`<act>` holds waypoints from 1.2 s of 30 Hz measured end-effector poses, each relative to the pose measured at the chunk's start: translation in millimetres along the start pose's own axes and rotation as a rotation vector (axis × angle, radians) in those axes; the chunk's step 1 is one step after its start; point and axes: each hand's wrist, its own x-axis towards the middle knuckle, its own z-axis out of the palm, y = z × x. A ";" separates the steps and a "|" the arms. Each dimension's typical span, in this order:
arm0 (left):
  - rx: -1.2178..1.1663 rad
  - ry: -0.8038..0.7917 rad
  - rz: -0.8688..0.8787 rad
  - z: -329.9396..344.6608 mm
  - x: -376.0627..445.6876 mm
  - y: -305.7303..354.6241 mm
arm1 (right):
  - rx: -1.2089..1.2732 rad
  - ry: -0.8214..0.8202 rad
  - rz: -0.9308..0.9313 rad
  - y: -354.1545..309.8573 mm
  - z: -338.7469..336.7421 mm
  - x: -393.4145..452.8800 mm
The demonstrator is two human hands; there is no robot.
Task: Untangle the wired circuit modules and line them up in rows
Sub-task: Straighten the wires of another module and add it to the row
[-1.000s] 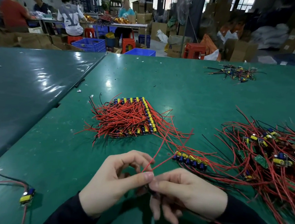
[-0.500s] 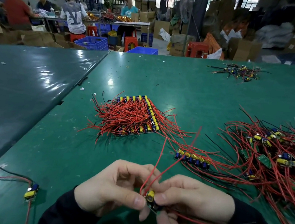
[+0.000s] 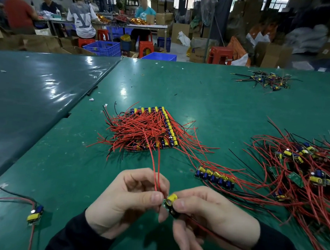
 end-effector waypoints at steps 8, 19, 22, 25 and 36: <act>0.109 0.203 0.067 -1.3 3.4 -3.3 | -0.067 0.087 -0.013 2.1 0.3 2.5; 0.329 0.481 0.198 6.2 7.4 -8.5 | -0.203 0.223 -0.024 9.5 -1.9 7.9; 0.226 0.402 0.080 3.5 7.0 -5.3 | -0.204 0.198 -0.028 9.2 -1.5 6.5; 0.170 0.356 0.024 2.0 6.0 -2.4 | -0.219 0.185 -0.033 8.0 0.7 6.3; 0.289 0.568 0.091 1.7 9.4 -10.3 | -0.373 0.295 -0.041 11.4 6.0 6.1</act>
